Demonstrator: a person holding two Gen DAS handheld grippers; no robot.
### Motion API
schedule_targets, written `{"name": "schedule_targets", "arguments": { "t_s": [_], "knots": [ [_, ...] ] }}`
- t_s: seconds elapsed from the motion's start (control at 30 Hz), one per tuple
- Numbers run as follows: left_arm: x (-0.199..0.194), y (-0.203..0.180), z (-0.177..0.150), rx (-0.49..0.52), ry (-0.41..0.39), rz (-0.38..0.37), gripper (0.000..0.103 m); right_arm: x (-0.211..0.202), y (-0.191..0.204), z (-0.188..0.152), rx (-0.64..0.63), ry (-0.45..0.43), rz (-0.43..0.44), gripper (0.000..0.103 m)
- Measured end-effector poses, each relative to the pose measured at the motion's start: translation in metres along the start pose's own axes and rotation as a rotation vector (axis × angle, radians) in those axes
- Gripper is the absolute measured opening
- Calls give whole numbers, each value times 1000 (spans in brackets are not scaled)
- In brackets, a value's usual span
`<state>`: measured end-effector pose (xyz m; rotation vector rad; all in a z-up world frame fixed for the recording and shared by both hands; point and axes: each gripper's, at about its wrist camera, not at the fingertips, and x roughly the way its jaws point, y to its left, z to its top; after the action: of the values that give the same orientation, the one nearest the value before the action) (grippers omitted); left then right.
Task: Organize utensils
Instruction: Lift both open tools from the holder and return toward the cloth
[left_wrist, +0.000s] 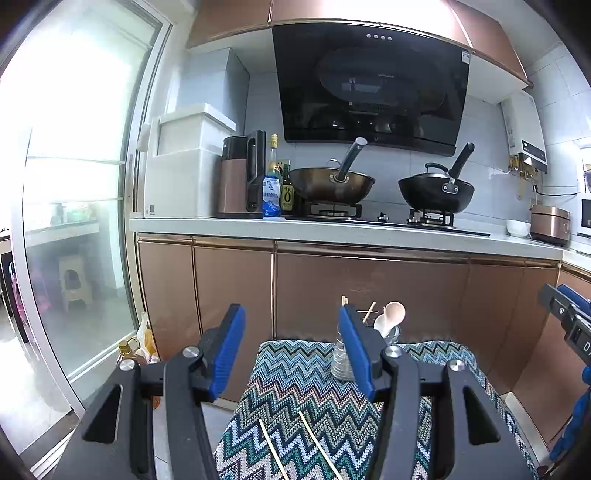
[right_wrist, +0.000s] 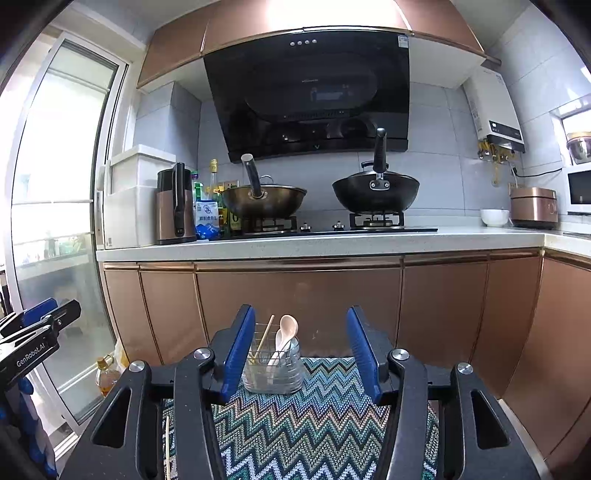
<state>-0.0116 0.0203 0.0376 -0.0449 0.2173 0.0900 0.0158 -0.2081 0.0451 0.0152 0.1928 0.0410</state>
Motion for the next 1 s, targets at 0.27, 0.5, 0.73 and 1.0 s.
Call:
{"name": "schedule_targets", "arguments": {
  "t_s": [0.27,0.5,0.73,1.0],
  "knots": [
    [2,1,-4,-1,17,7,51,3,0,-4,5,8,6,51],
    [5,1,-8,2,29,13,51,4,-1,-7,15,14,3,51],
    [7,2,-9,8,36,18,51,3,-3,-7,16,15,6,51],
    [13,1,-13,26,64,24,51,10,2,-12,7,46,35,51]
  ]
}}
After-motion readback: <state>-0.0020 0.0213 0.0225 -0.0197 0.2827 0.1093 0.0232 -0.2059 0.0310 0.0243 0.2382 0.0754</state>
